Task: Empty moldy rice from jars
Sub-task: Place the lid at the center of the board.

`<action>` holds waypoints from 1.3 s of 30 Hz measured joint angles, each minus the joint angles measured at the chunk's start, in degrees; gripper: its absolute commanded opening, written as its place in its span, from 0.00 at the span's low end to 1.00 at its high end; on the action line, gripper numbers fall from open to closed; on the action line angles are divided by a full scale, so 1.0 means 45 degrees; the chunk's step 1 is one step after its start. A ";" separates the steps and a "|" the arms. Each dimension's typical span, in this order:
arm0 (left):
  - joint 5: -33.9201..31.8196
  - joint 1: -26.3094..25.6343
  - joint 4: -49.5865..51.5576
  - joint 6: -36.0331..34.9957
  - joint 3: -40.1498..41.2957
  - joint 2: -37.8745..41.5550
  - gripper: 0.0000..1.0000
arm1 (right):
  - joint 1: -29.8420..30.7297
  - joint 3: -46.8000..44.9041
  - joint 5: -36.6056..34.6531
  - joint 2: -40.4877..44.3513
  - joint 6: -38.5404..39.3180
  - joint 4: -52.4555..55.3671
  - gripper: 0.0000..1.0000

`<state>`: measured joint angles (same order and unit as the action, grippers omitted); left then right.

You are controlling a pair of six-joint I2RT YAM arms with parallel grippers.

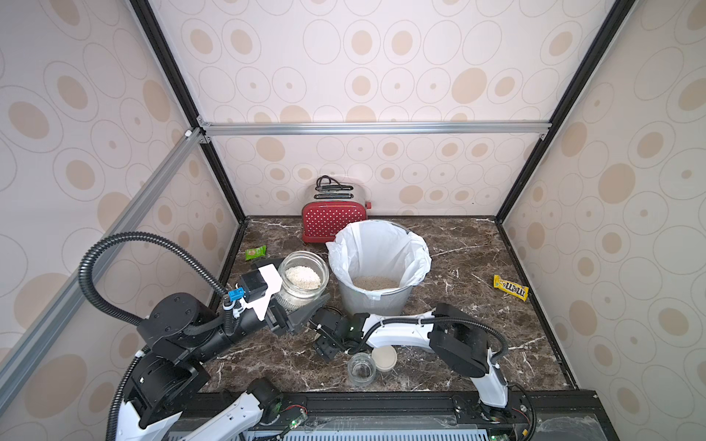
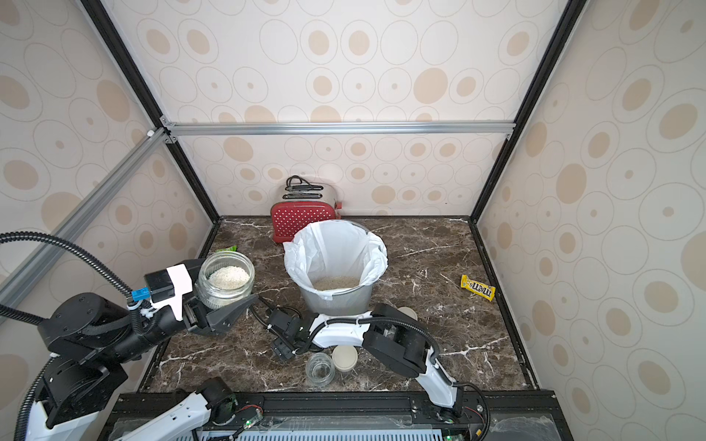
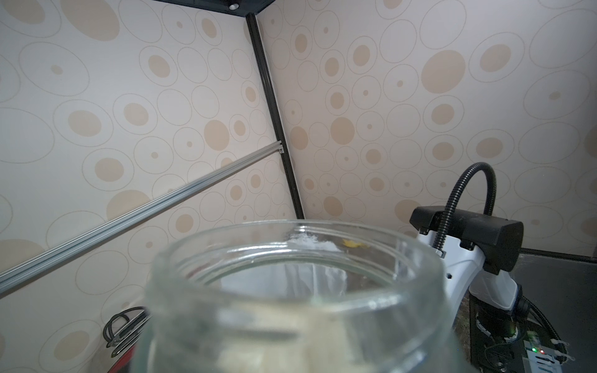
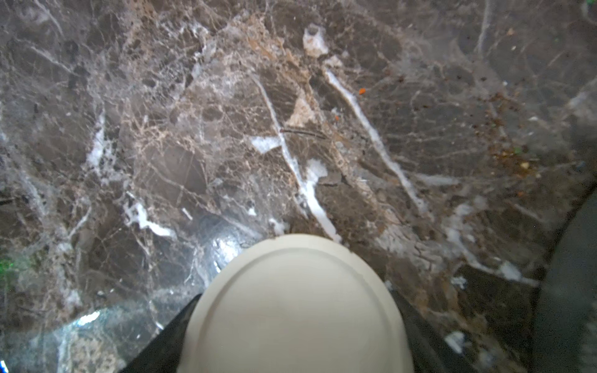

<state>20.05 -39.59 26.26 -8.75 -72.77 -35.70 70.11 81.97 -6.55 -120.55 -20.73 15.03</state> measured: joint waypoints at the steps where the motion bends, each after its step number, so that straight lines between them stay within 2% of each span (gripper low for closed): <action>1: 0.0000 0.0000 -0.0005 0.0005 0.0010 -0.0005 0.45 | 0.0000 -0.0005 -0.0024 0.0000 -0.0005 -0.0024 0.79; 32: 0.0000 0.0000 -0.0005 0.0005 0.0024 -0.0223 0.45 | 0.0010 -0.0102 -0.0219 0.0019 -0.0180 -0.0262 0.97; 39: 0.0000 0.0000 -0.0010 0.0005 0.0024 -0.0301 0.45 | 0.0015 -0.0772 -0.0321 0.0835 -0.0170 0.0296 1.00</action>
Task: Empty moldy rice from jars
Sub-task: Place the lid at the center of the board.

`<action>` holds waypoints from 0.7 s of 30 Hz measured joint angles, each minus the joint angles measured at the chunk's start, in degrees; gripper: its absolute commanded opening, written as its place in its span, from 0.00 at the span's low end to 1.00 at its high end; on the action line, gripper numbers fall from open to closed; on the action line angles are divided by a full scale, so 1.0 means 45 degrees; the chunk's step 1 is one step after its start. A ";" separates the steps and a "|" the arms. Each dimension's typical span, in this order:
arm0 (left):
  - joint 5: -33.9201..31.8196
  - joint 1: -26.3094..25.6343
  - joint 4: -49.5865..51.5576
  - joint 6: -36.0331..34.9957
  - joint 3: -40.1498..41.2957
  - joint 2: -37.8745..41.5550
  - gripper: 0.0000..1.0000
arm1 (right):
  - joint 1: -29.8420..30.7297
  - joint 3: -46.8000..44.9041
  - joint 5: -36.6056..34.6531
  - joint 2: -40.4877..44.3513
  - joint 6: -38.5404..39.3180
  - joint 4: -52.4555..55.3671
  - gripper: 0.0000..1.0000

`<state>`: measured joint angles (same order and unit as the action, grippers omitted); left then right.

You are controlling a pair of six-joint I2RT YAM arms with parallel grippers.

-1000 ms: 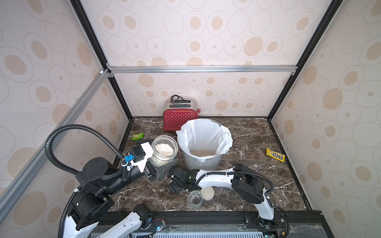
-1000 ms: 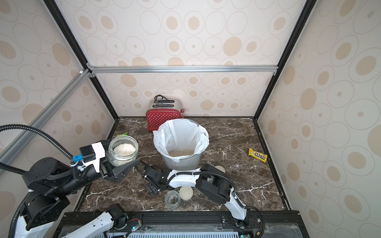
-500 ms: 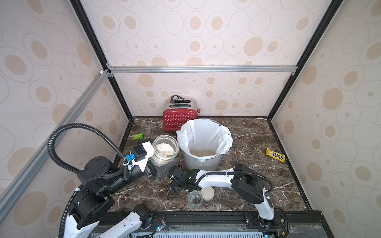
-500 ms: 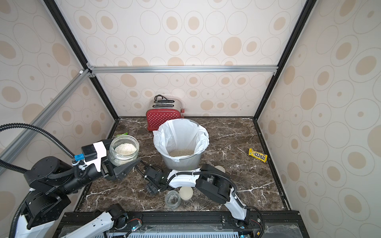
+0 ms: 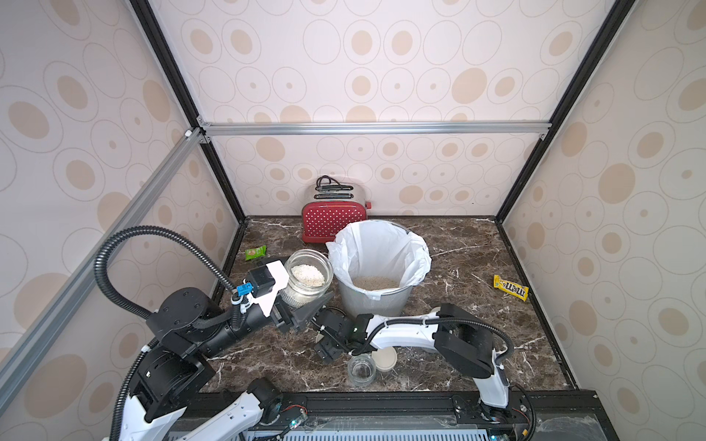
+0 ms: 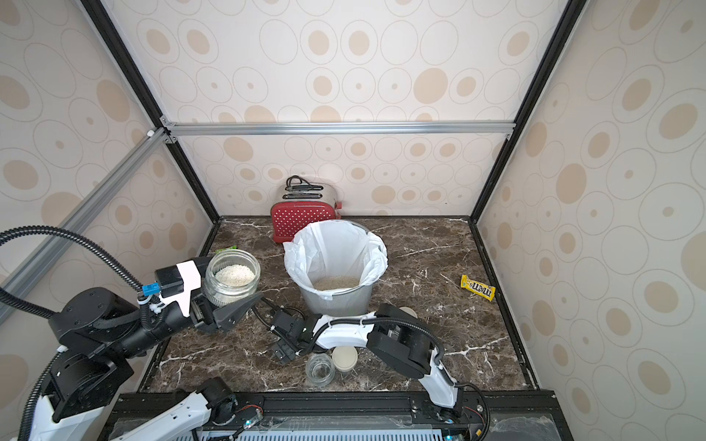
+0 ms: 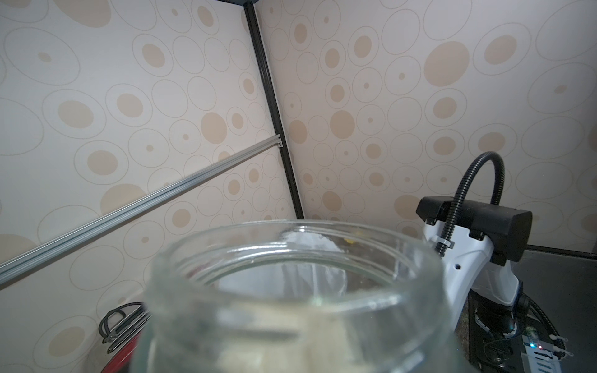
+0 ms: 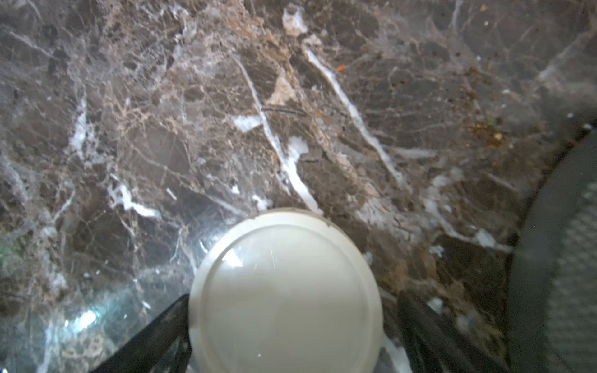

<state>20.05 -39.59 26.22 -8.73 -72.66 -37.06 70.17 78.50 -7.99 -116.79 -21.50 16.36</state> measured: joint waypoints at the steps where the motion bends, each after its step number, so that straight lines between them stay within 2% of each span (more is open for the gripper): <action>1: 0.0005 0.0000 0.0000 0.0000 0.0000 -0.0010 0.45 | 0.0005 -0.0078 0.0000 0.0189 0.0019 0.0087 1.00; 10: 0.0053 0.0000 -0.0005 0.0000 0.0000 -0.0160 0.45 | 0.0894 -0.0398 -0.0185 0.2438 0.0272 0.0471 0.99; 16: 0.0112 0.0000 -0.0019 0.0000 -0.0010 -0.0355 0.45 | 0.1860 -0.2404 -0.0223 0.4605 -0.0063 0.0631 0.99; 21: 0.0267 0.0000 -0.0175 0.0000 -0.0117 -0.0675 0.45 | 0.2040 -0.4318 -0.0267 0.7480 -0.0695 0.0763 0.99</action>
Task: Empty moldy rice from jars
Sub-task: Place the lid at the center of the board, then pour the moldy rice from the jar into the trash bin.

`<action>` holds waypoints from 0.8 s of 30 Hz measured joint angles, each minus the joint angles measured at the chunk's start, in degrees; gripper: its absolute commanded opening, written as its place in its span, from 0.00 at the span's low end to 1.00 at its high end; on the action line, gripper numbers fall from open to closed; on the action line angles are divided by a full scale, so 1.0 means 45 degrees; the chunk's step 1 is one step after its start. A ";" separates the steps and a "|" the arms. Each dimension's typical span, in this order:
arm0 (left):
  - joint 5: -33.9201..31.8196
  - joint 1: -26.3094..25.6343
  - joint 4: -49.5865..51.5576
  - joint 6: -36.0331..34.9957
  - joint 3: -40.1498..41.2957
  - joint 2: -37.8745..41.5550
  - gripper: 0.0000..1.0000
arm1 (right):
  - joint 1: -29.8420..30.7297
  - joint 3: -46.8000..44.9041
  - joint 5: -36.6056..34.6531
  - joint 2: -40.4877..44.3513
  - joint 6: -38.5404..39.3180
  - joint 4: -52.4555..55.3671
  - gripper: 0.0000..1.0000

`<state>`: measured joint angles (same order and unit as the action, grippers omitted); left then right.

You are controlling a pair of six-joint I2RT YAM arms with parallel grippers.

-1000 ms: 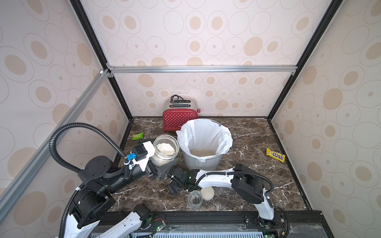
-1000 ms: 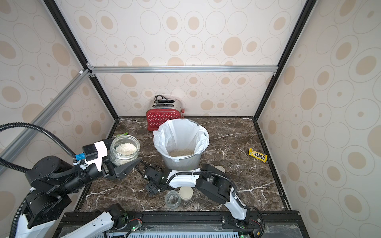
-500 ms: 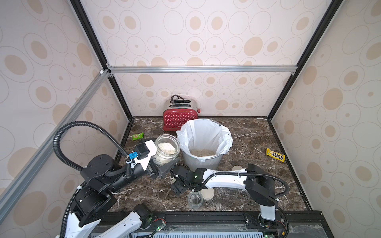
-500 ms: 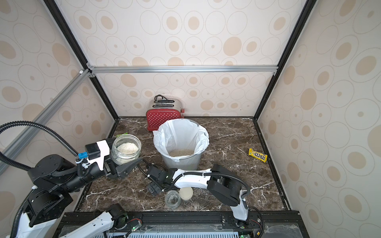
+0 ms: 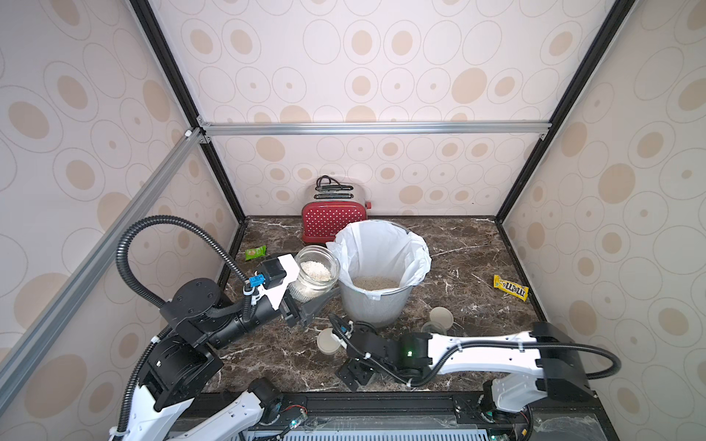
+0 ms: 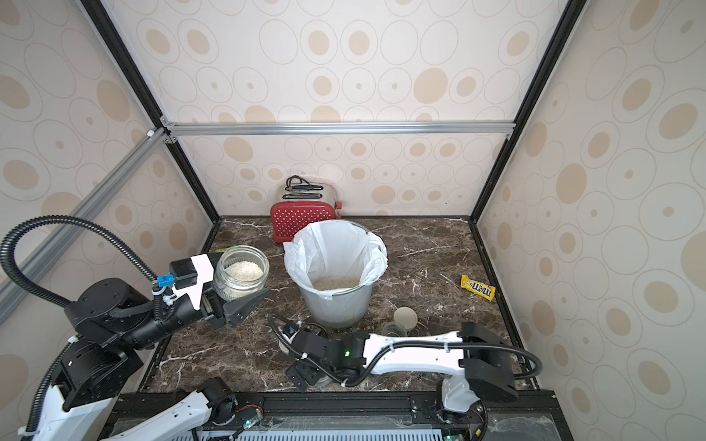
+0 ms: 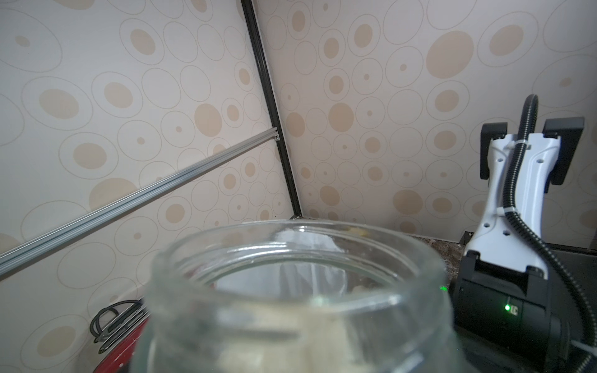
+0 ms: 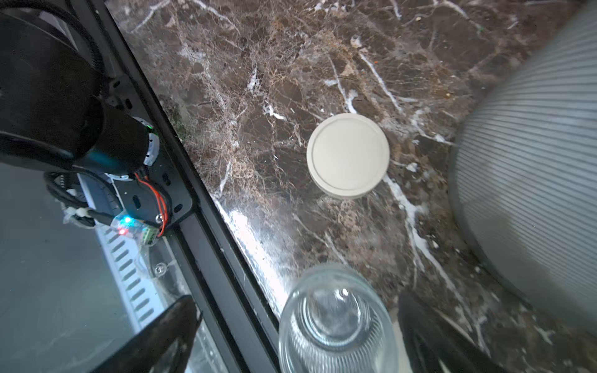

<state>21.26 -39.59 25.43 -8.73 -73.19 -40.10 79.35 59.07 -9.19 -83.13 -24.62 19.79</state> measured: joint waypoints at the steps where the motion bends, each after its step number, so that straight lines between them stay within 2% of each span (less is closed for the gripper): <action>1: 0.0034 0.0000 -0.0058 0.0000 -0.0015 -0.0083 0.45 | 0.0005 -0.0121 -0.0044 0.0588 -0.0015 0.0102 0.99; 9: 0.0126 0.0000 -0.0151 -0.0170 -0.0408 -0.0967 0.46 | 0.0019 0.0306 -0.0714 0.3662 0.0714 0.0675 0.99; 16: -0.0155 0.0000 0.0466 -0.1107 -0.1302 -0.2322 0.47 | -0.0321 0.2195 -0.1681 0.5513 0.2263 0.2589 0.99; 18: -0.0248 0.0078 0.0758 -0.1452 -0.1564 -0.2890 0.48 | -0.1010 0.2681 -0.1666 0.6110 0.2754 0.2861 0.99; 20: -0.0223 0.0277 0.0933 -0.1710 -0.1802 -0.3458 0.48 | -0.2259 0.3245 -0.1375 0.6586 0.3308 0.3070 0.99; 22: -0.0185 0.0583 0.0952 -0.1953 -0.1962 -0.4211 0.48 | -0.3886 0.3968 -0.0797 0.6654 0.3827 0.3269 0.99; 24: -0.0199 0.0792 0.0981 -0.2157 -0.1972 -0.4847 0.49 | -0.5474 0.4833 0.0117 0.6431 0.4318 0.3410 0.95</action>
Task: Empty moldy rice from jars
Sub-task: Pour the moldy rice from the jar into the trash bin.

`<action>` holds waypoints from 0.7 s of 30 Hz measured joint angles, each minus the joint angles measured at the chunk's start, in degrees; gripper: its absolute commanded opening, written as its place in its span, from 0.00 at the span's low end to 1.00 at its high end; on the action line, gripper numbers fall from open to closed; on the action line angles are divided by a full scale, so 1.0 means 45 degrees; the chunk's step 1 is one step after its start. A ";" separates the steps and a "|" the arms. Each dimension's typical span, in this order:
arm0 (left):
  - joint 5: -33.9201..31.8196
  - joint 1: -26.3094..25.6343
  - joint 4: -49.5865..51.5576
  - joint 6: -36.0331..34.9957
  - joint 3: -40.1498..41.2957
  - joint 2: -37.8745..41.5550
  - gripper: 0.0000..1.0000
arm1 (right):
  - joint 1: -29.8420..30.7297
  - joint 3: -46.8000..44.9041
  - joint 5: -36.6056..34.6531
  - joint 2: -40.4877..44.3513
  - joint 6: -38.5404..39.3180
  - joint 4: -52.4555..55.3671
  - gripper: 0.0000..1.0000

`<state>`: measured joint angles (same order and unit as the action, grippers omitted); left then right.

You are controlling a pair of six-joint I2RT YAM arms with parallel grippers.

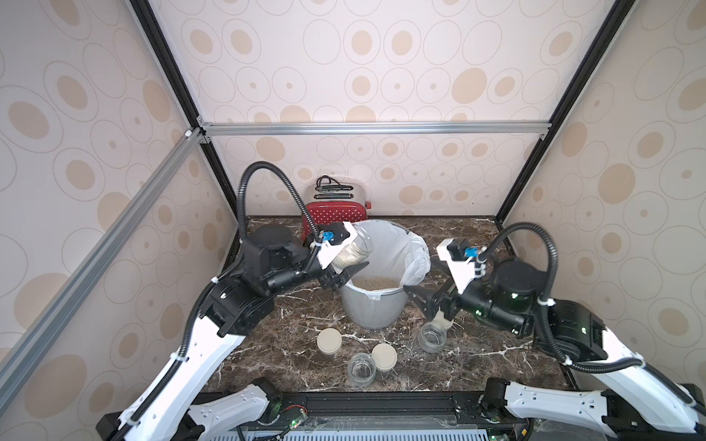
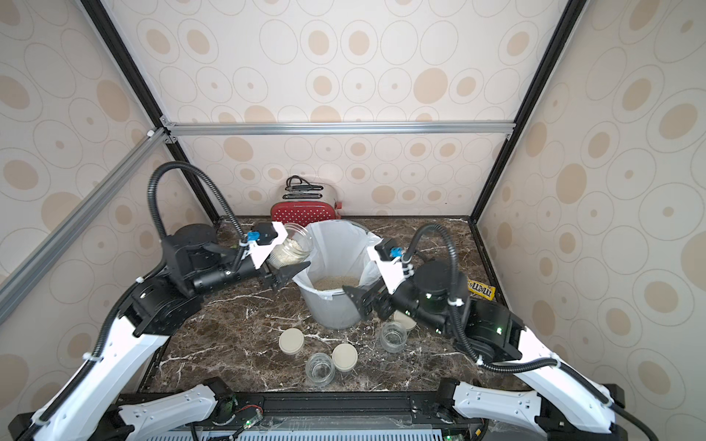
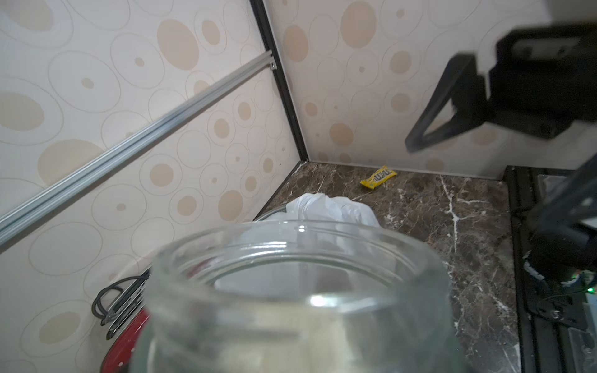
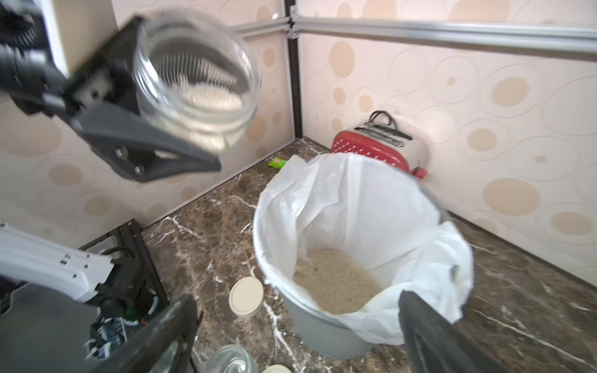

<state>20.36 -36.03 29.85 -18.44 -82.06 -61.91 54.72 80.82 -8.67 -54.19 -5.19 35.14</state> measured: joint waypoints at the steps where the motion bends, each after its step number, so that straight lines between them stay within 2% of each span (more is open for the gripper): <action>1: 0.0000 0.0087 0.0068 -0.0117 -0.0029 -0.0355 0.49 | -0.0777 0.0529 0.0661 -0.0282 0.0253 0.0049 0.93; 6: 0.0117 0.0335 0.0753 -0.0675 -0.0899 -0.1962 0.49 | -0.3755 0.2817 0.4624 -0.2404 0.1161 0.0165 0.80; 9: 0.0316 0.0369 0.0952 -0.0957 -0.1486 -0.2550 0.50 | -0.4872 0.4017 0.7295 -0.4114 0.1549 0.0345 0.74; 15: 0.0699 0.0452 0.1549 -0.1462 -0.2463 -0.3225 0.50 | -0.5202 0.5663 1.0671 -0.6703 0.2404 0.1617 0.61; 21: 0.0899 0.0559 0.2021 -0.1705 -0.2584 -0.3832 0.50 | -0.5246 0.5824 1.2332 -0.7232 0.2667 0.2045 0.57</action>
<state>24.40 -33.52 38.94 -26.11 -93.69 -79.15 31.11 107.02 46.83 -86.74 6.81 44.34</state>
